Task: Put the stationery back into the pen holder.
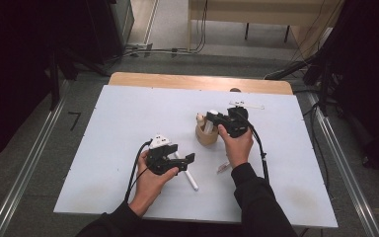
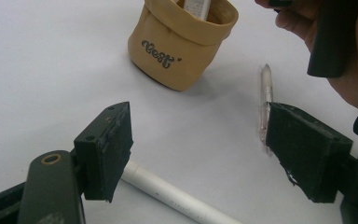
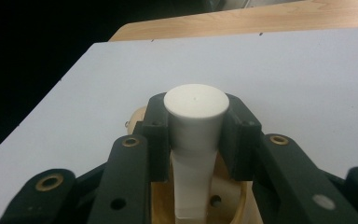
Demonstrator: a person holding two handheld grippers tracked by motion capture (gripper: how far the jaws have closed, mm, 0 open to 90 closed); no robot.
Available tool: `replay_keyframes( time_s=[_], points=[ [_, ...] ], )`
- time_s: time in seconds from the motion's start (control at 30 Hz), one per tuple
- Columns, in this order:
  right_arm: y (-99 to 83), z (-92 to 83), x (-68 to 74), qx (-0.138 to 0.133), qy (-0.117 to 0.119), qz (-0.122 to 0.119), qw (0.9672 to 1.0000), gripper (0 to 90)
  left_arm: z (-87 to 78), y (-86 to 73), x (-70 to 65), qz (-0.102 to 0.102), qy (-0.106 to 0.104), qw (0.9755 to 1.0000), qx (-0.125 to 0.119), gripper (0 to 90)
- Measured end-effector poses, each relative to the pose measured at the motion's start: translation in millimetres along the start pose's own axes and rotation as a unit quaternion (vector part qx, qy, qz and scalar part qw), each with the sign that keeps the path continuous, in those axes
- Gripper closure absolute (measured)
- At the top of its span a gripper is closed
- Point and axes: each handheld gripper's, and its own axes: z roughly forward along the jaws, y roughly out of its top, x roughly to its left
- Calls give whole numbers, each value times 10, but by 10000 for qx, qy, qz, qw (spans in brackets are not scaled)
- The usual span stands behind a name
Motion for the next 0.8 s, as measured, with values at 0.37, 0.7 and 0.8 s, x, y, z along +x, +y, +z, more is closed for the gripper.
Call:
replay_keyframes(
  time_s=[0.37,0.7,0.8],
  points=[
    [-39,27,9,72,-9,-52,10000,646,5,-5,-4,33,14,10000,43,236],
    [-51,37,27,133,-173,-190,9996,625,3,-6,-3,51,43,10000,50,237],
    [-52,36,28,154,-193,-228,9994,617,3,-6,-3,52,44,10000,47,236]
  ],
)
